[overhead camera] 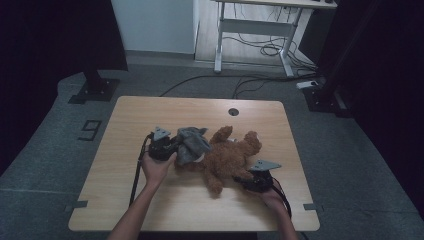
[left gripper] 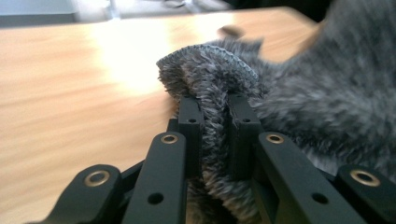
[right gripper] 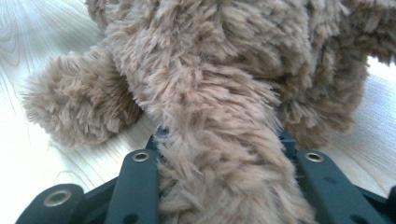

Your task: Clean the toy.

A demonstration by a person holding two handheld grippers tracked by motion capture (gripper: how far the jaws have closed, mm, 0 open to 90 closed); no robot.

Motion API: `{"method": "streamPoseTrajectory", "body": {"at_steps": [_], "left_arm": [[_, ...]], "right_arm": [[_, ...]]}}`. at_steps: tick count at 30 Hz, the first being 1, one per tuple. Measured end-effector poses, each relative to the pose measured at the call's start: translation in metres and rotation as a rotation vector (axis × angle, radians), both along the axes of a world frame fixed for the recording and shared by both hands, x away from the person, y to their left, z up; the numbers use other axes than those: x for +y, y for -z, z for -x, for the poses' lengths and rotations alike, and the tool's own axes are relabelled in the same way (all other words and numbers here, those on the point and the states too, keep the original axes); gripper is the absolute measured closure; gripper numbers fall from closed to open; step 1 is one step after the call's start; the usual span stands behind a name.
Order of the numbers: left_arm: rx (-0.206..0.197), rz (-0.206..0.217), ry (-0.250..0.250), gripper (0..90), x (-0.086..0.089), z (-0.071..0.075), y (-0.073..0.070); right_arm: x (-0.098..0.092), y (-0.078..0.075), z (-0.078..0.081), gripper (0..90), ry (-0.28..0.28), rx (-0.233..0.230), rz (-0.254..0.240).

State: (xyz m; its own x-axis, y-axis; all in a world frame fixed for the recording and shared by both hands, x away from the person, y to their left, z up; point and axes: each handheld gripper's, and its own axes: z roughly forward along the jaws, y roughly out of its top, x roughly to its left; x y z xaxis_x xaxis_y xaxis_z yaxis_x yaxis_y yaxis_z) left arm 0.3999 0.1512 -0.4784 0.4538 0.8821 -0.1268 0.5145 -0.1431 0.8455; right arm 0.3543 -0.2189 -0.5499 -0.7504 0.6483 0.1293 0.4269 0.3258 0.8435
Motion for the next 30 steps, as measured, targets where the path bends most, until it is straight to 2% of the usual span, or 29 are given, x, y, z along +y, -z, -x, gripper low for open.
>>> {"method": "streamPoseTrajectory", "body": {"at_steps": [5,7,10,12,14,15,17,21,25,30], "left_arm": [[0.11,0.002,-0.026,78.7,0.019,-0.004,0.031],[0.128,0.002,-0.026,78.7,0.021,-0.004,0.037],[0.111,0.025,-0.022,78.7,0.022,-0.002,0.029],[0.074,0.044,-0.009,78.6,0.02,0.001,0.015],[0.041,0.084,0.03,78.5,0.014,0.006,-0.002],[0.023,0.095,0.07,78.5,0.006,0.009,-0.012],[-0.014,0.084,0.125,78.5,-0.012,0.016,-0.026],[-0.054,0.091,0.238,78.6,-0.055,0.024,-0.045],[-0.064,0.097,0.323,78.6,-0.097,0.026,-0.053],[-0.048,0.076,0.407,78.5,-0.144,0.028,-0.049]], "right_arm": [[0.0,0.0,0.0,59.4,0.001,0.001,-0.002],[0.0,0.0,0.0,59.4,0.002,0.001,-0.002],[-0.001,0.0,-0.001,59.4,0.001,0.002,-0.003],[-0.001,0.0,-0.001,59.4,0.004,0.006,-0.007],[-0.001,0.0,-0.001,59.5,0.005,0.007,-0.008],[-0.001,0.0,-0.001,59.5,0.004,0.006,-0.007],[-0.001,0.0,-0.001,59.5,0.006,0.005,-0.006],[-0.001,0.0,-0.001,59.5,0.007,0.005,-0.006],[-0.001,0.0,0.0,59.4,0.006,0.005,-0.004],[-0.001,0.0,0.0,59.4,0.005,0.006,-0.006]]}}
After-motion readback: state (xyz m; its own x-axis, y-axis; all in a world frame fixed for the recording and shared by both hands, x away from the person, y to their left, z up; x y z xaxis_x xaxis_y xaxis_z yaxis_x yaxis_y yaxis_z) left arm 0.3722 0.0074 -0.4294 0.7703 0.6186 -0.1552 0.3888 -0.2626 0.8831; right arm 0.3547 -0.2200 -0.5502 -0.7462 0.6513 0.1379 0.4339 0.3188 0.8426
